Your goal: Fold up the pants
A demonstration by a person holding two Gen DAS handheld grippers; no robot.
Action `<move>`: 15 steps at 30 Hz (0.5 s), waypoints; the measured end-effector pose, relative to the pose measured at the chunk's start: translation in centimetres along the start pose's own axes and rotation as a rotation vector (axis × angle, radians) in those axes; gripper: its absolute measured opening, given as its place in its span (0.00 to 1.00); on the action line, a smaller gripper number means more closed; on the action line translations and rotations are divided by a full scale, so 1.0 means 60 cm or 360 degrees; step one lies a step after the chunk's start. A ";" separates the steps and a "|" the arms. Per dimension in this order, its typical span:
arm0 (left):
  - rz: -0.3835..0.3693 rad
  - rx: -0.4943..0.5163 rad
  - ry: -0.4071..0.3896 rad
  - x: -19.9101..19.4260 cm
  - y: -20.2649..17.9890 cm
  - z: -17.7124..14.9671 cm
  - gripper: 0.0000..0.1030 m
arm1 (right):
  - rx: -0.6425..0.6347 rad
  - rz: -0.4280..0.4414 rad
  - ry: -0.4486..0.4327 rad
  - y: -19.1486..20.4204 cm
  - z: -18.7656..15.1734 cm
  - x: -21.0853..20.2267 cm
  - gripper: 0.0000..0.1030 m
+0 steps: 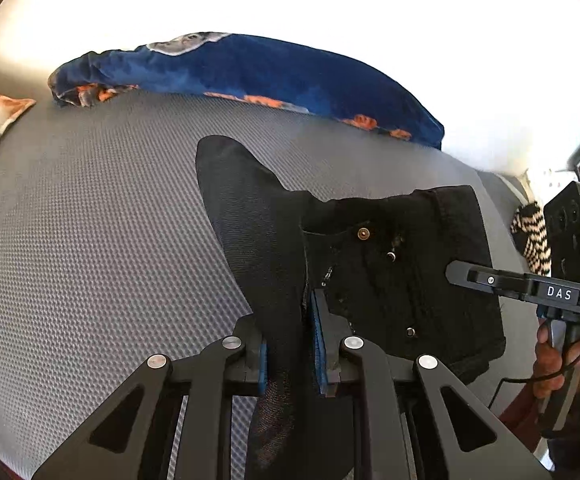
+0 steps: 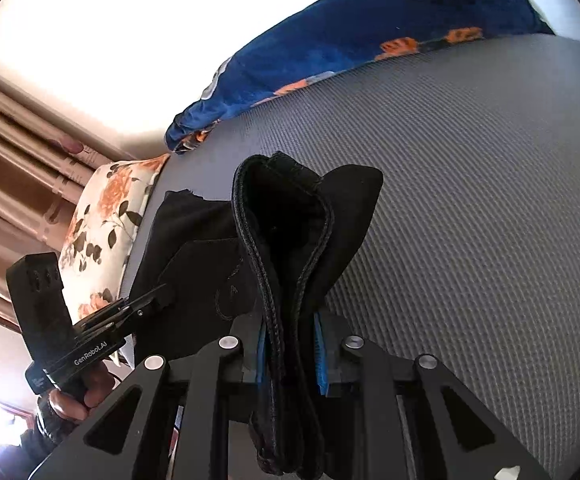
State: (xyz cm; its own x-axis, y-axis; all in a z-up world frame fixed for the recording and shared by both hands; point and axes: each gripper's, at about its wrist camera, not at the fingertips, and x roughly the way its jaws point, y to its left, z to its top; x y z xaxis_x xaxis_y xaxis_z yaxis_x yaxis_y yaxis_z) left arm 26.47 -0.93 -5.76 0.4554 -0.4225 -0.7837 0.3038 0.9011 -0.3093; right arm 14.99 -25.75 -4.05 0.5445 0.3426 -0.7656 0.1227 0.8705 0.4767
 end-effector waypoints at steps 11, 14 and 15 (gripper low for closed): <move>0.0008 -0.0046 -0.0047 0.028 0.038 0.062 0.17 | -0.0003 0.0025 0.0001 0.004 0.073 0.042 0.18; 0.0019 -0.0034 -0.0053 0.038 0.045 0.081 0.17 | -0.0005 0.0028 0.0000 0.003 0.092 0.050 0.18; 0.0025 -0.0028 -0.0053 0.042 0.046 0.085 0.17 | -0.0009 0.0026 0.0001 0.003 0.098 0.053 0.18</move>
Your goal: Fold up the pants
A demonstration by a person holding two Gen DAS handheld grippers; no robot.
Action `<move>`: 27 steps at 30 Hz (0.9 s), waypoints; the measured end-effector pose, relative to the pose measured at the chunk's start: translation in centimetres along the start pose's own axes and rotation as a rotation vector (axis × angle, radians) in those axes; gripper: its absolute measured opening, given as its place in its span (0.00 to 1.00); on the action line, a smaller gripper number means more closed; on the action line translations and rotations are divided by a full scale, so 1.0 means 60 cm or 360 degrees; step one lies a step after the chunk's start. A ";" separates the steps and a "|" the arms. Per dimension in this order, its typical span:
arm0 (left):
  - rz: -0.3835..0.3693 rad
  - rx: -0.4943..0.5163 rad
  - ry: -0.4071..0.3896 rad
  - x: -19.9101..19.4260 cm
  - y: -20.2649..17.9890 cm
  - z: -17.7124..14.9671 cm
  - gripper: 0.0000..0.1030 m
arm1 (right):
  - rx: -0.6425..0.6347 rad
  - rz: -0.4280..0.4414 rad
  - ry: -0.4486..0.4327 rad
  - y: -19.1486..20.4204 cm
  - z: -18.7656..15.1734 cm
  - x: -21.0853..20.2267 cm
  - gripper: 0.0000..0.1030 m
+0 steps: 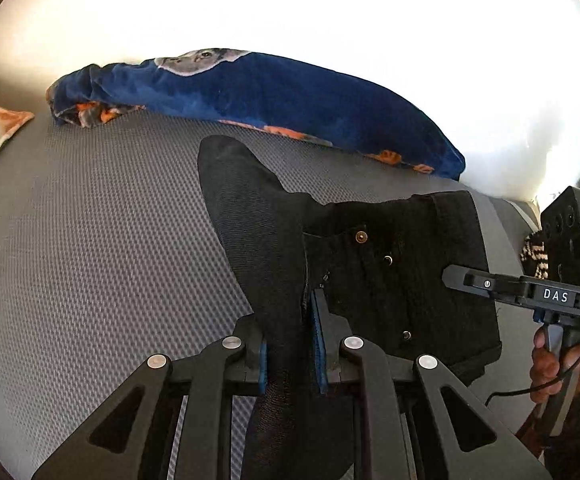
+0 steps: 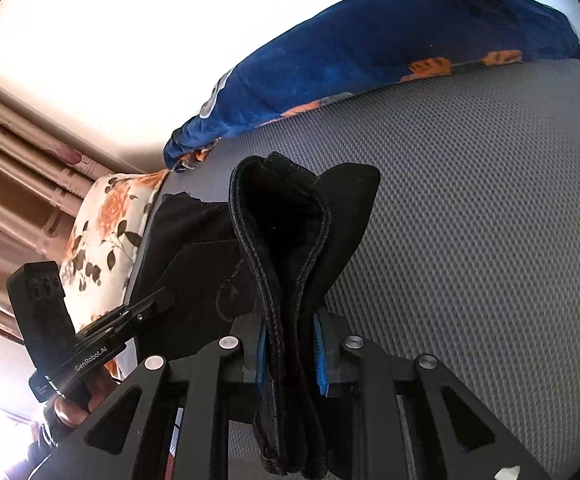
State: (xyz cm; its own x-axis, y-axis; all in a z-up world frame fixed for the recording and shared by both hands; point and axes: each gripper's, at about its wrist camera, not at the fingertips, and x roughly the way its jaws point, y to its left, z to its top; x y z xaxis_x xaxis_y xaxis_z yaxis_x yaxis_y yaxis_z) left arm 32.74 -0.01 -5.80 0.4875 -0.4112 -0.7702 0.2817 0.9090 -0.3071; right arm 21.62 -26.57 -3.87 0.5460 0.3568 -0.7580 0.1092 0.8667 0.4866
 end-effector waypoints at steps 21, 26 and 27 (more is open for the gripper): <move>0.0074 0.0036 0.0012 0.074 0.030 0.053 0.17 | 0.0045 -0.0061 -0.0021 -0.033 0.076 0.051 0.18; 0.0131 0.0018 0.0073 0.108 0.067 0.034 0.22 | 0.0054 -0.0165 -0.0016 -0.055 0.073 0.071 0.22; 0.0132 0.0003 0.0081 0.114 0.072 0.030 0.26 | 0.0057 -0.0183 -0.0011 -0.061 0.071 0.076 0.23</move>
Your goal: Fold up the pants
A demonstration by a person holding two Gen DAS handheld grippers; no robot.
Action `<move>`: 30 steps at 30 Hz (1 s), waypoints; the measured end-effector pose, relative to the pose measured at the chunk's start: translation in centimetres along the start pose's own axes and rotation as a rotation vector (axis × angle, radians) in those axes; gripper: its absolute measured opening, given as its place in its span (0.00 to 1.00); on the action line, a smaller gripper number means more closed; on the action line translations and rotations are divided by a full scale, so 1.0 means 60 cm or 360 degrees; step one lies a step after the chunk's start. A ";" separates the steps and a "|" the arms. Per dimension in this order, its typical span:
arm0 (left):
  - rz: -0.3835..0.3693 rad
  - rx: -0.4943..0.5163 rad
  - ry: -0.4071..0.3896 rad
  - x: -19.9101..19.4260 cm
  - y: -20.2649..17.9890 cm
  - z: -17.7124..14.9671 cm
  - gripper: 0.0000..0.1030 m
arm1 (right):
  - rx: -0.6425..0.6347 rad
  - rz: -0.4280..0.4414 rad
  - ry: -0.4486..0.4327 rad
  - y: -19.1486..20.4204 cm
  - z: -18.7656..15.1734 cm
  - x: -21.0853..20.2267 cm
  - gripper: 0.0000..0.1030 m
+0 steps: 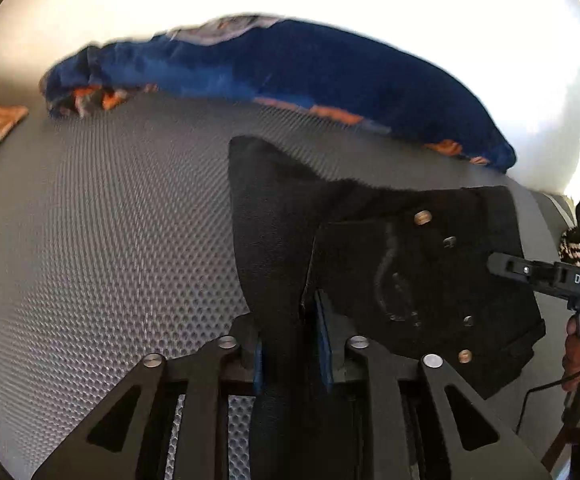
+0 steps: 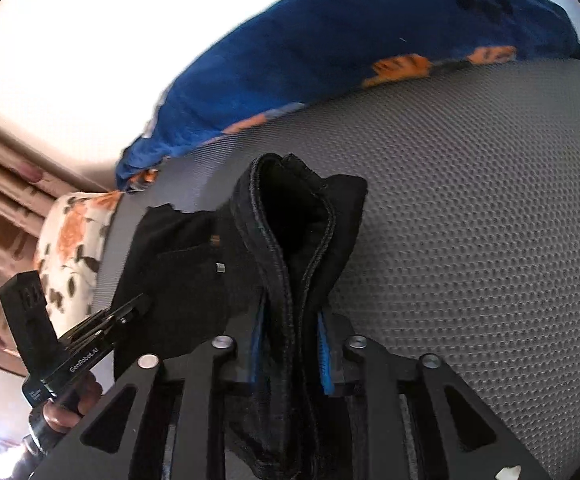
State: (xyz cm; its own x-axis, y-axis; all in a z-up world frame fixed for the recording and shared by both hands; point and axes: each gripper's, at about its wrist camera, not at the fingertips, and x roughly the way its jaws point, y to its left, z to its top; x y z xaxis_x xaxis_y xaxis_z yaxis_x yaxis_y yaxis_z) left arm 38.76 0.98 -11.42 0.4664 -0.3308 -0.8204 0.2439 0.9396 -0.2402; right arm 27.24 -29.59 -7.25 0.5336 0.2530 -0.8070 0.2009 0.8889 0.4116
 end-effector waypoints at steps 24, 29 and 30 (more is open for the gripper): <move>0.0445 -0.0046 -0.0132 -0.138 -0.017 -0.112 0.62 | -0.0037 -0.0289 -0.0082 0.005 -0.103 -0.044 0.52; 0.0514 -0.0054 -0.0170 -0.189 -0.045 -0.164 0.63 | -0.0049 -0.0347 -0.0127 0.027 -0.138 -0.073 0.56; 0.0515 -0.0063 -0.0168 -0.195 -0.049 -0.172 0.63 | -0.0059 -0.0365 -0.0125 0.031 -0.149 -0.079 0.57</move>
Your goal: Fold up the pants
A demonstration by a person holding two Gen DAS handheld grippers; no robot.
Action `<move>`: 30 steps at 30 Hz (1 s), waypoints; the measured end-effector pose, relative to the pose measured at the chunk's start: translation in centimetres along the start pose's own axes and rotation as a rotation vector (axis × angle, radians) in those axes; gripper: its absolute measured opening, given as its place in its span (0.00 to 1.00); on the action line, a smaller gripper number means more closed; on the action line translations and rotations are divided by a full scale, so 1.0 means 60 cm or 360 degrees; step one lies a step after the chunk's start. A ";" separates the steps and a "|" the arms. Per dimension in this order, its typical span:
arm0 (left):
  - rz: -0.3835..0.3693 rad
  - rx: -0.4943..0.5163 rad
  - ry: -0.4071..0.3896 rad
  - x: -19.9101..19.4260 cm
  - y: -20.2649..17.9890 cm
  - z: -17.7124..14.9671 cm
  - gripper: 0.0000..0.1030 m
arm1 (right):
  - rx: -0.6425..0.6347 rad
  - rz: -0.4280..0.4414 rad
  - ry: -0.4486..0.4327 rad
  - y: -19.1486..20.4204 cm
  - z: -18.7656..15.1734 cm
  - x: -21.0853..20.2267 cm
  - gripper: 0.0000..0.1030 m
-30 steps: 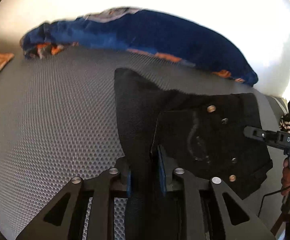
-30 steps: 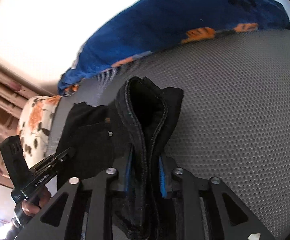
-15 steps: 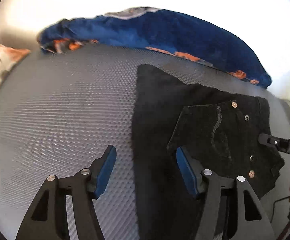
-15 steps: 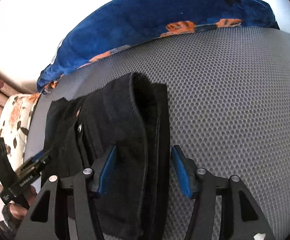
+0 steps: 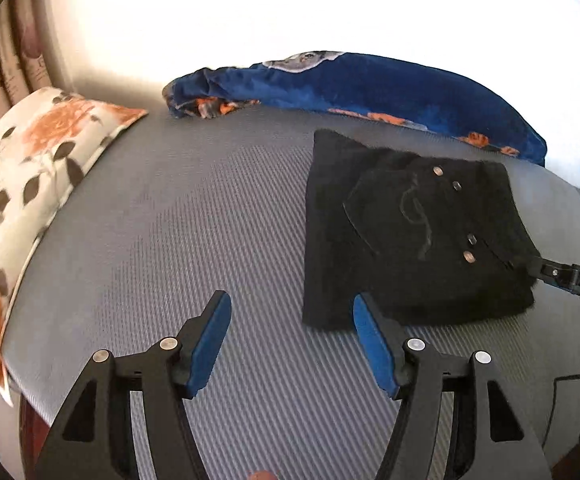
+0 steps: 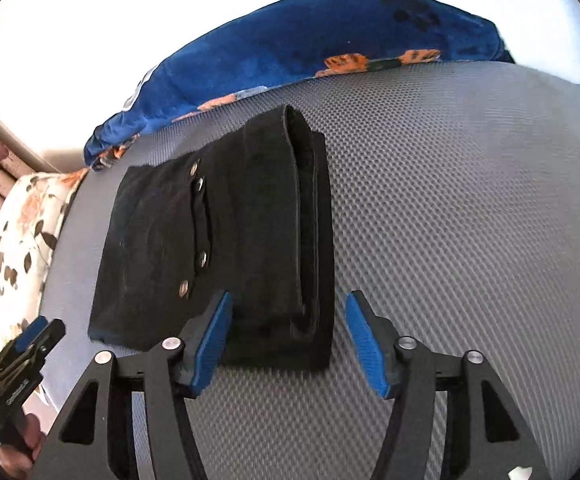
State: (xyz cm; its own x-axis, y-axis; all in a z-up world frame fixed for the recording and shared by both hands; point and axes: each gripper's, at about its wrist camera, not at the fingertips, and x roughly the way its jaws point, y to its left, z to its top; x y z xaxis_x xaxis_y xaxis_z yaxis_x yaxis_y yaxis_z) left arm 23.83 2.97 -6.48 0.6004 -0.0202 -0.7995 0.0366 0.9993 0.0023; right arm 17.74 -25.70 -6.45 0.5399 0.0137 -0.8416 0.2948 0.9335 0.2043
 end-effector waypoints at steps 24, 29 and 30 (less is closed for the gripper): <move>0.0079 -0.0008 -0.0082 -0.085 -0.023 -0.119 0.68 | -0.0361 -0.0317 -0.0337 0.127 -0.176 -0.118 0.99; 0.0075 -0.0013 -0.0079 -0.090 -0.024 -0.124 0.68 | -0.0386 -0.0343 -0.0333 0.132 -0.189 -0.113 0.99; 0.0076 -0.0006 -0.0073 -0.090 -0.025 -0.124 0.68 | -0.0381 -0.0342 -0.0332 0.132 -0.190 -0.113 0.99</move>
State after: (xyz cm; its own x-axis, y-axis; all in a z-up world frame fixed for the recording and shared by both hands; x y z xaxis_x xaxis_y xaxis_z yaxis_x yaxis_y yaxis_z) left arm 14.58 1.78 -6.66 0.6375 0.0260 -0.7700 0.0042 0.9993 0.0373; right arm 7.45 -14.30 -4.84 0.6421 -0.2415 -0.7276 0.2395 0.9648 -0.1088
